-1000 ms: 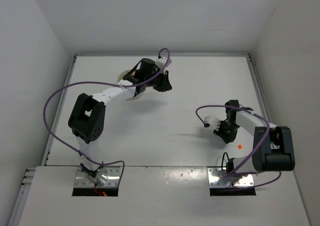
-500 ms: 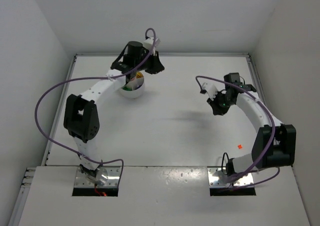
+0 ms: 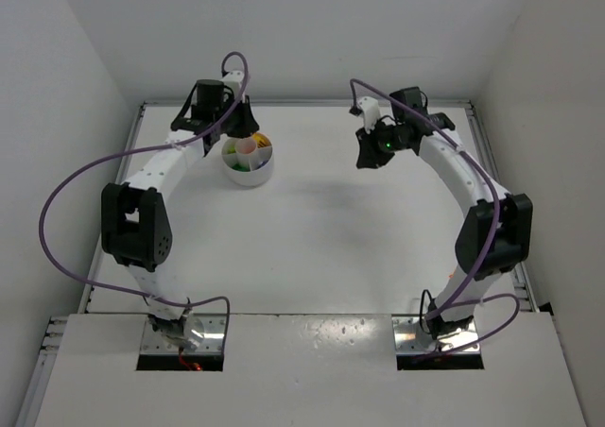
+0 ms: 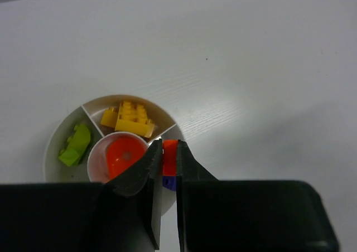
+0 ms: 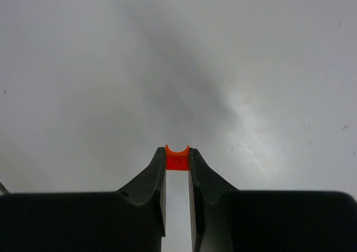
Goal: Sort the legos into containers by color
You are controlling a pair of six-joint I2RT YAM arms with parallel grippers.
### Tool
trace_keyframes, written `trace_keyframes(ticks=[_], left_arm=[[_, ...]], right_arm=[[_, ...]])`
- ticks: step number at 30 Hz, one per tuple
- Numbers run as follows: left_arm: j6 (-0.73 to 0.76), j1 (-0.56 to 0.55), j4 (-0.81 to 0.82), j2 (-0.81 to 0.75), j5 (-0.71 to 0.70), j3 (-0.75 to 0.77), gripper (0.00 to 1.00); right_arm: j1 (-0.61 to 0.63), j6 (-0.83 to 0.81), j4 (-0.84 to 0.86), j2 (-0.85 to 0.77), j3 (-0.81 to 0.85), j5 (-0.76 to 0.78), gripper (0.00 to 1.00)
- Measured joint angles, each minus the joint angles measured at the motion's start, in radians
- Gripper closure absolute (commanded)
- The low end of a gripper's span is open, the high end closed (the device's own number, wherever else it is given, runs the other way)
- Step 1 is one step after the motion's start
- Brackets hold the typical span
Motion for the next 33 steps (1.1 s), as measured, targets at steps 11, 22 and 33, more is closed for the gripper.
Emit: trace_keyframes(ticks=[11, 22, 33], left_arm=[[0.013, 0.019, -0.037, -0.001, -0.062, -0.082, 1.0], [0.023, 0.033, -0.043, 0.019, -0.102, -0.069, 1.0], [0.039, 0.037, -0.066, 0.119, -0.117, 0.015, 0.91]], right_arm=[[0.064, 0.147, 0.057, 0.129, 0.285, -0.038, 1.0], [0.103, 0.186, 0.071, 0.202, 0.406, -0.077, 1.0], [0.142, 0.243, 0.122, 0.293, 0.496, -0.135, 1.0]])
